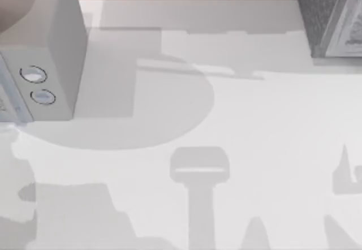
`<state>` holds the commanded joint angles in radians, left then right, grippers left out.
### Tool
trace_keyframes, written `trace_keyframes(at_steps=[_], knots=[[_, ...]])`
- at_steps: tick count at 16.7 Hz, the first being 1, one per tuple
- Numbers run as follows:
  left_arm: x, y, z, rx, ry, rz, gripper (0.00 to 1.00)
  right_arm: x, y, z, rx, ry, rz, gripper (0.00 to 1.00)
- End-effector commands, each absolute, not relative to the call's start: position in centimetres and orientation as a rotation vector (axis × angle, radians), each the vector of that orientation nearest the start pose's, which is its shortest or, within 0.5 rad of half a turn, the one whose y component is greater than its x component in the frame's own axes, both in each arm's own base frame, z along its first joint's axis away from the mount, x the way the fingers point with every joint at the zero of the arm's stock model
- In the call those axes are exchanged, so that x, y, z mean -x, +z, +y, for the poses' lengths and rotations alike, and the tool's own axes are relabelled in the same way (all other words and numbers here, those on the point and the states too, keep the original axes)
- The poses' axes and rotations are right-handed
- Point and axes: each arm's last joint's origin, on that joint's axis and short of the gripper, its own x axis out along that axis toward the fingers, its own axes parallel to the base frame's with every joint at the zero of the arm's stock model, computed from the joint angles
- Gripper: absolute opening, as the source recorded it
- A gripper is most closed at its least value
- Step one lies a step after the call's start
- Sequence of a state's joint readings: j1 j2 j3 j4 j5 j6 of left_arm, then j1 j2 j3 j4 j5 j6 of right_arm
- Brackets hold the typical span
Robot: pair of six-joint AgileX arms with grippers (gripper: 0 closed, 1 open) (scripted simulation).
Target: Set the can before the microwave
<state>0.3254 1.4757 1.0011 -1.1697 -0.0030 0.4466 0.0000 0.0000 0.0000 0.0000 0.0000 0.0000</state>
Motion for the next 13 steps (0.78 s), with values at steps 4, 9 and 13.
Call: trace_keyframes(at_steps=[4, 9, 13], knots=[[-22.2, 20.7, 10.1, -0.016, -0.015, 1.569, 0.00, -10.6, 16.0, -0.1, 0.000, 0.000, 0.000, 1.00], [-22.2, 20.6, 10.0, -0.020, -0.020, 1.574, 0.00, -10.6, 16.0, -0.1, 0.000, 0.000, 0.000, 1.00], [-22.2, 19.9, 10.1, -0.016, -0.015, 1.569, 0.00, -10.6, 16.0, -0.1, 0.000, 0.000, 0.000, 1.00]])
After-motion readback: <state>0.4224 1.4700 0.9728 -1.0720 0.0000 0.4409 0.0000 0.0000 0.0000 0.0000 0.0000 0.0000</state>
